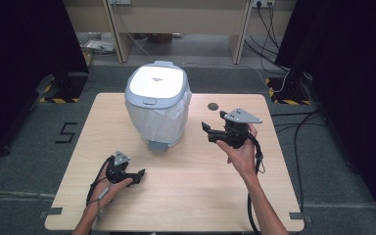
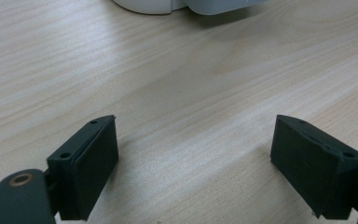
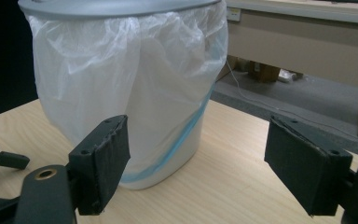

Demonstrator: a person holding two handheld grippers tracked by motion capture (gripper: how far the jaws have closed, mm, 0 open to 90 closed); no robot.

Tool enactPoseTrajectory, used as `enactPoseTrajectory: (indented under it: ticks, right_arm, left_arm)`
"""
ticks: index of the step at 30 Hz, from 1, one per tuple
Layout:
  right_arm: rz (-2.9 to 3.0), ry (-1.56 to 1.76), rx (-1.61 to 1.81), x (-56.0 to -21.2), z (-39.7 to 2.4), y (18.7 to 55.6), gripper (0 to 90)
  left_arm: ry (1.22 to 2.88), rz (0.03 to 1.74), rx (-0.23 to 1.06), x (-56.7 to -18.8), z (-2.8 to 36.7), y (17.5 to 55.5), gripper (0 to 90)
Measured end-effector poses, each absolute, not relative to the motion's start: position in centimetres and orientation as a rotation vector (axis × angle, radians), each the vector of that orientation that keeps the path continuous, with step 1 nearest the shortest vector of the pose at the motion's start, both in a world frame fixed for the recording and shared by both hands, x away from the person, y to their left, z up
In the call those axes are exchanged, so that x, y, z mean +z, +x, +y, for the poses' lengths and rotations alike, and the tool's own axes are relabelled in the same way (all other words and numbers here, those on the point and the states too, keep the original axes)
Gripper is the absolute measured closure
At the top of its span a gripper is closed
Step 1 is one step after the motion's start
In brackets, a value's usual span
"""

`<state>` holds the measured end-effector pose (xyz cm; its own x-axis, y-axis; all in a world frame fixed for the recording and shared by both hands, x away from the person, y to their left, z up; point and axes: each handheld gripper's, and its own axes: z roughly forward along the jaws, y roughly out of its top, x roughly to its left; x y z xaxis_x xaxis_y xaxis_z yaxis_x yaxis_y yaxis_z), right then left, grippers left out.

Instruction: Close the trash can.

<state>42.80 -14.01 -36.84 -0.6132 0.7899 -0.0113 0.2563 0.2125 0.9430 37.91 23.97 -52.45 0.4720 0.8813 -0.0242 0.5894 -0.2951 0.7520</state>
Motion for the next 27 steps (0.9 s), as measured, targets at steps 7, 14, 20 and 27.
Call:
enactPoseTrajectory:
  ticks: [7, 14, 20, 27]
  right_arm:
    - [2.004, 0.967, 1.404, -37.8, -14.0, 42.1, 21.9]
    - [2.039, 0.975, 1.418, -39.3, -13.8, 41.6, 21.0]
    - [2.039, 0.999, 1.439, -40.9, -13.7, 40.9, 20.8]
    - [2.048, 1.009, 1.461, -43.0, -13.3, 40.0, 20.6]
  left_arm:
    - [2.005, 1.22, 0.521, -52.5, 23.9, 37.9, 13.9]
    - [2.005, 1.22, 0.52, -52.5, 23.9, 37.9, 13.9]
    - [2.005, 1.22, 0.52, -52.5, 24.0, 37.9, 13.9]
    - [2.004, 1.22, 0.52, -52.5, 23.9, 37.9, 13.9]
